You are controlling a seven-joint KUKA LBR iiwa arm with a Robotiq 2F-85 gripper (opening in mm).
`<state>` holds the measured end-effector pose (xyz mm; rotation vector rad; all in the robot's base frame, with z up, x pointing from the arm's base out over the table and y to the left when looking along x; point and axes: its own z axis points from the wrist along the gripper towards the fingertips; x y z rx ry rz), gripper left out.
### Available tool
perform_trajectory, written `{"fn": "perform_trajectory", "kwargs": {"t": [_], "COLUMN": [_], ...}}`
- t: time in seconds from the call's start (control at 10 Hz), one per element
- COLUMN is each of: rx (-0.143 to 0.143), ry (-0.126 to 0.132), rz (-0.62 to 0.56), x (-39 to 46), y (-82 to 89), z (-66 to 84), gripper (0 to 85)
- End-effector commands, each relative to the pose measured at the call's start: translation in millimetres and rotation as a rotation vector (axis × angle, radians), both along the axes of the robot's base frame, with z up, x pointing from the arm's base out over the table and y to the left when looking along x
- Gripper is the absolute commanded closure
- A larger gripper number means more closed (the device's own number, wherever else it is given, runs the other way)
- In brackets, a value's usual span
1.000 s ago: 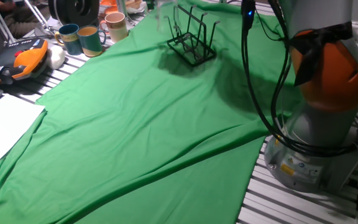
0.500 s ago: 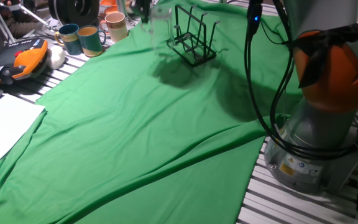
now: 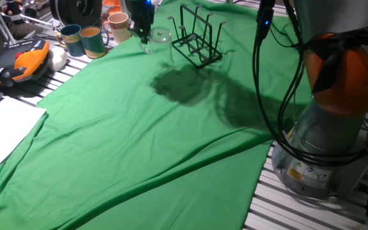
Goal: Take the cup off the cup rack
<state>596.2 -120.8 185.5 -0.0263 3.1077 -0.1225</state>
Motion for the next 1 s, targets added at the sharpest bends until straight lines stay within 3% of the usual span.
{"fn": "perform_trajectory", "kwargs": {"t": [0.0,0.4,0.7,0.9], "rx": [-0.005,-0.015,-0.015,-0.019], "ry": [-0.011,-0.08,-0.106,-0.104], "rz": [-0.01,-0.005,-0.001,0.005], "x": [-1.8,-6.7,-10.3,-11.8], "y": [-0.1,-0.8,-1.3,-1.0], "z": [-6.2,-26.4,-33.7,-34.6], "gripper": [68.0,68.0,68.0,68.0]}}
